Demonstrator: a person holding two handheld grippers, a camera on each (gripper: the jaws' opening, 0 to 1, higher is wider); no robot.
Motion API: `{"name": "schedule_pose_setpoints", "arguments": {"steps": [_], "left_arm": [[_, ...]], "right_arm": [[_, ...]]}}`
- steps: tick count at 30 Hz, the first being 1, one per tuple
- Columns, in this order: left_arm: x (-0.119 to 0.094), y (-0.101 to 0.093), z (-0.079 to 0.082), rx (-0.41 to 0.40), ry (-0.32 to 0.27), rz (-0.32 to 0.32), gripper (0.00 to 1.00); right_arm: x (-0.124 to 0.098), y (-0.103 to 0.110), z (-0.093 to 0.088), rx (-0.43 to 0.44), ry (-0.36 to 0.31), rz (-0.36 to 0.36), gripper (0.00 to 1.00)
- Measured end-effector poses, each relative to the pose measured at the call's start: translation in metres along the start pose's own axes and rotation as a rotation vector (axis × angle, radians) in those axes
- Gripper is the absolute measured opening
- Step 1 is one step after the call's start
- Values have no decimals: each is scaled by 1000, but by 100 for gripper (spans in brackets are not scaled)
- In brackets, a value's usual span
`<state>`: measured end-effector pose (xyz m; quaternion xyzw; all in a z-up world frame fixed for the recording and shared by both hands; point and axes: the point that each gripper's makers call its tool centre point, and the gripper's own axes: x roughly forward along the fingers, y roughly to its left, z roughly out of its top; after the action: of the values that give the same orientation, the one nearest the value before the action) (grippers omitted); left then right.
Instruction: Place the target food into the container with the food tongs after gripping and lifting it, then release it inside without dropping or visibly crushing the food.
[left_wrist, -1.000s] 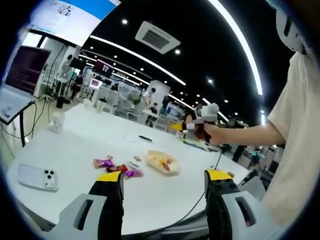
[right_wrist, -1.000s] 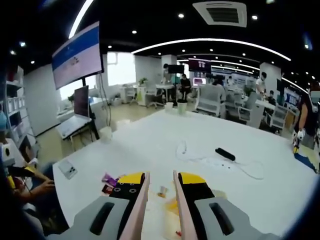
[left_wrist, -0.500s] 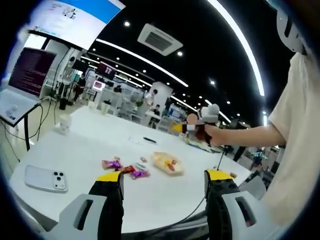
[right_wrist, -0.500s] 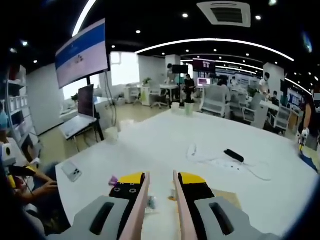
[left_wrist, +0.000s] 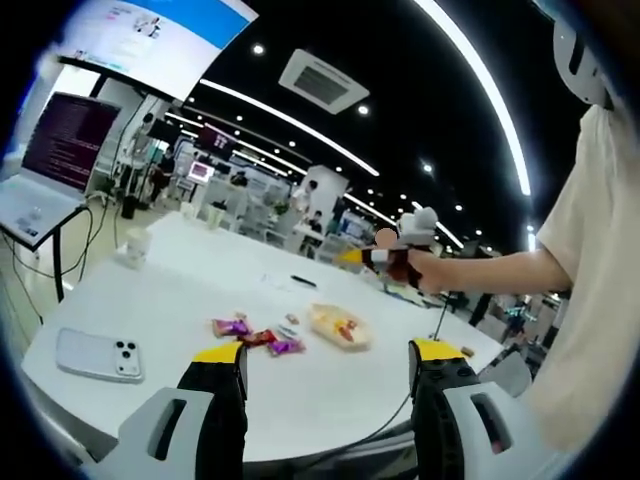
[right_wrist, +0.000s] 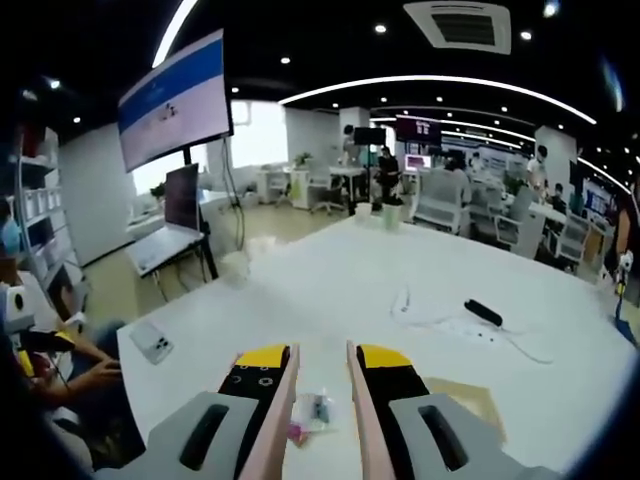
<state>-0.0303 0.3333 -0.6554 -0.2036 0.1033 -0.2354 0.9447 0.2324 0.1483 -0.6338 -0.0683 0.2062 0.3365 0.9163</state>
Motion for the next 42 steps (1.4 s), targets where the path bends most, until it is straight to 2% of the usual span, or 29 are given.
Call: {"name": "schedule_pose_setpoints", "arguments": {"steps": [24, 31, 42], "left_arm": [[-17, 19, 0, -25, -26, 52, 65], [-20, 25, 0, -28, -28, 63, 65], [-17, 31, -3, -37, -23, 65, 65]], "right_arm": [[32, 39, -3, -31, 43, 76, 26], [39, 44, -4, -35, 48, 87, 26], [48, 40, -13, -32, 62, 91, 26]]}}
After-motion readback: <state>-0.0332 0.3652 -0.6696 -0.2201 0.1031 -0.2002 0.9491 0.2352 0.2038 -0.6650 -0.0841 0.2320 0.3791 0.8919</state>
